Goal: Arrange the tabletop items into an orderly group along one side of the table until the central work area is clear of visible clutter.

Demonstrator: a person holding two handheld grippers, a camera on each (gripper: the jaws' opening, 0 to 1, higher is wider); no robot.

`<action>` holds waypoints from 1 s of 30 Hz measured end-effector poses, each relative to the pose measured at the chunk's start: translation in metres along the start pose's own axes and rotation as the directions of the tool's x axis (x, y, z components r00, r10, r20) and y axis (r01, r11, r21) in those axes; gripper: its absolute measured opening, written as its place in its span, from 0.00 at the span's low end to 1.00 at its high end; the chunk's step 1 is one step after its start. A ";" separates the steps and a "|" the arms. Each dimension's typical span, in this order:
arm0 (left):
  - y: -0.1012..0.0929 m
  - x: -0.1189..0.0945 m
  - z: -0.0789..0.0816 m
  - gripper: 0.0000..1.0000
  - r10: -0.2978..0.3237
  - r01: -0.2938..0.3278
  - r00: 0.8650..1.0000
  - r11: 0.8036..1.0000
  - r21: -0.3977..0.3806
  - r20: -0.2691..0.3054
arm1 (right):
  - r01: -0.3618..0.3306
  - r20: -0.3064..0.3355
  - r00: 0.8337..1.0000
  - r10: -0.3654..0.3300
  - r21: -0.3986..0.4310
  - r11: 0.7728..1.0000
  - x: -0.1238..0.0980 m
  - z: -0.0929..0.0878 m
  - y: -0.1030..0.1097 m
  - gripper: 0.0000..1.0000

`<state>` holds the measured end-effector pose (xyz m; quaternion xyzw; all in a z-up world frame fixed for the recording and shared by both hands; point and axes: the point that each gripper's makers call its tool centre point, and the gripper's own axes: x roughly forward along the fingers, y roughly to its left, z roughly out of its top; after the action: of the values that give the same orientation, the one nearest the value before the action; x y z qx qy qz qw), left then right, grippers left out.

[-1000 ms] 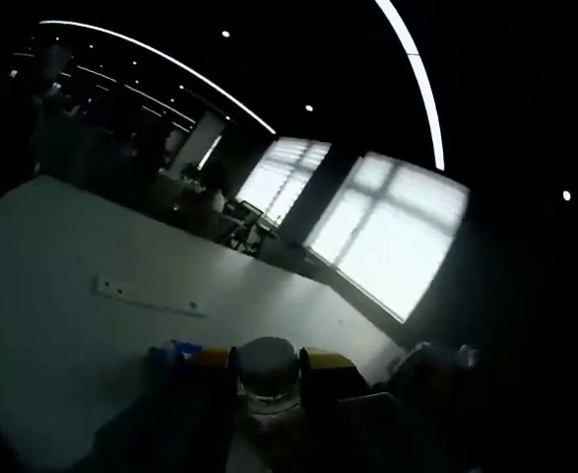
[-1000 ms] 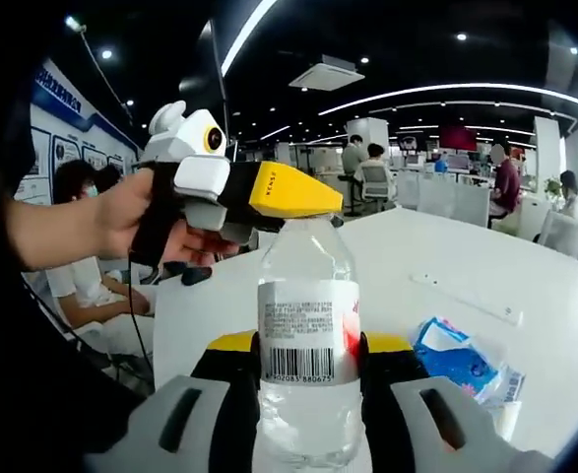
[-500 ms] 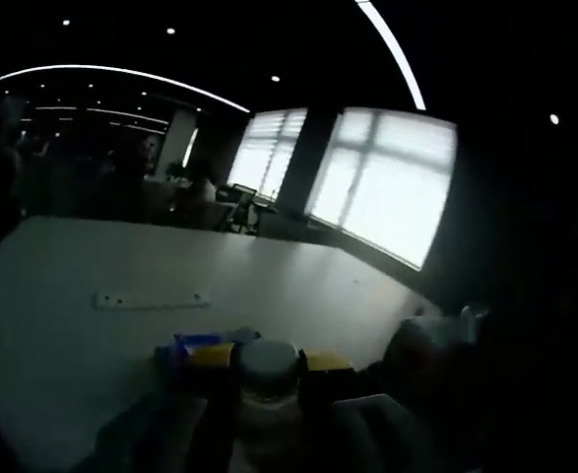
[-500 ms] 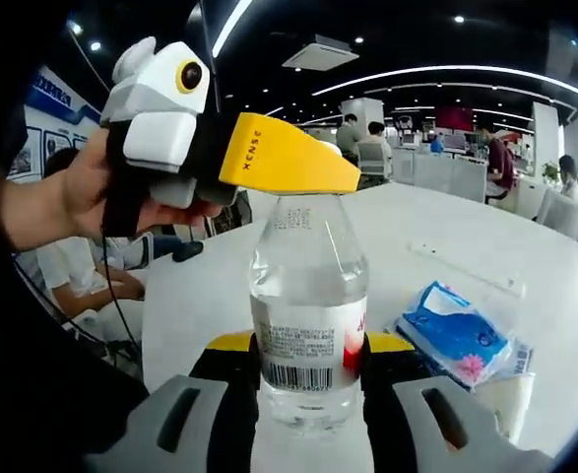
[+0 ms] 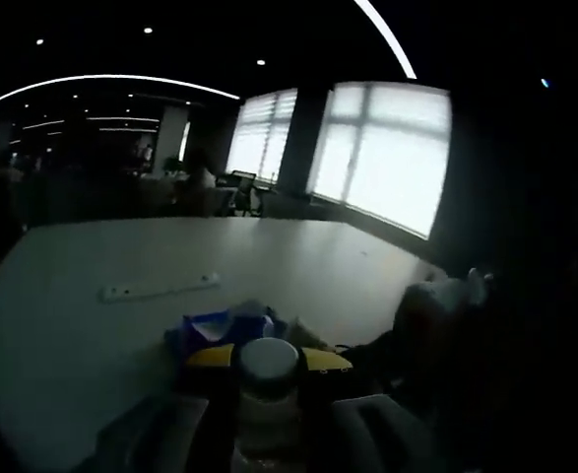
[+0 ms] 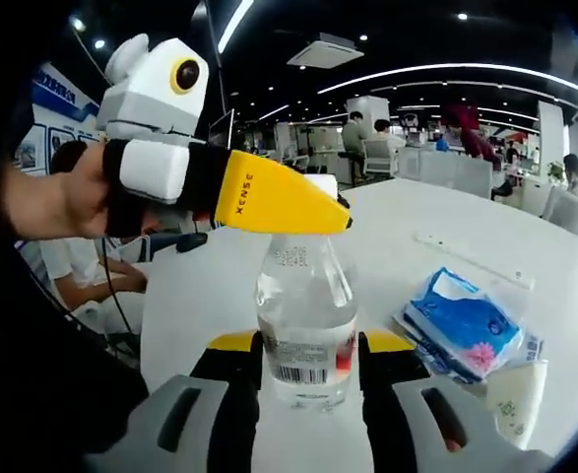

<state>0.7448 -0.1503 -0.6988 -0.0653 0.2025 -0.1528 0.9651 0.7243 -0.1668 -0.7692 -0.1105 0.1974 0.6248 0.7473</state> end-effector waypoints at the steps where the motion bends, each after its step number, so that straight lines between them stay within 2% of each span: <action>1: 0.001 -0.002 -0.001 0.19 -0.010 0.010 1.000 1.000 0.009 -0.002 | -0.003 0.003 1.000 0.003 0.001 1.000 -0.001 0.000 0.001 0.35; 9: 0.006 -0.014 -0.013 0.19 -0.079 0.081 0.996 0.994 0.071 -0.030 | -0.030 0.012 0.999 0.030 -0.019 0.999 -0.010 0.000 0.004 0.41; 15: -0.001 -0.029 -0.023 0.19 -0.173 0.178 0.983 0.979 0.105 -0.057 | -0.126 0.027 0.991 0.130 -0.103 0.987 -0.014 0.011 0.021 0.48; 19: -0.013 -0.038 -0.028 0.19 -0.254 0.260 0.965 0.955 0.144 -0.063 | -0.230 0.009 0.972 0.233 -0.133 0.964 -0.012 0.014 0.036 0.51; 20: -0.016 -0.041 -0.030 0.19 -0.279 0.286 0.958 0.946 0.151 -0.067 | -0.267 -0.005 0.963 0.269 -0.140 0.953 -0.011 0.013 0.041 0.52; 22: -0.022 -0.044 -0.032 0.19 -0.307 0.316 0.948 0.935 0.158 -0.079 | -0.295 -0.024 0.955 0.295 -0.162 0.942 -0.010 0.012 0.045 0.52; 25: -0.030 -0.048 -0.034 0.19 -0.350 0.361 0.932 0.916 0.175 -0.092 | -0.382 -0.052 0.924 0.379 -0.193 0.904 -0.008 0.011 0.059 0.52; 30: -0.043 -0.052 -0.039 0.19 -0.407 0.426 0.904 0.875 0.227 -0.128 | -0.442 -0.099 0.897 0.431 -0.227 0.868 -0.003 0.005 0.068 0.52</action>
<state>0.6717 -0.1762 -0.7067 0.0206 0.1995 -0.3837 0.9014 0.6579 -0.1544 -0.7581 -0.1680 0.1557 0.7943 0.5626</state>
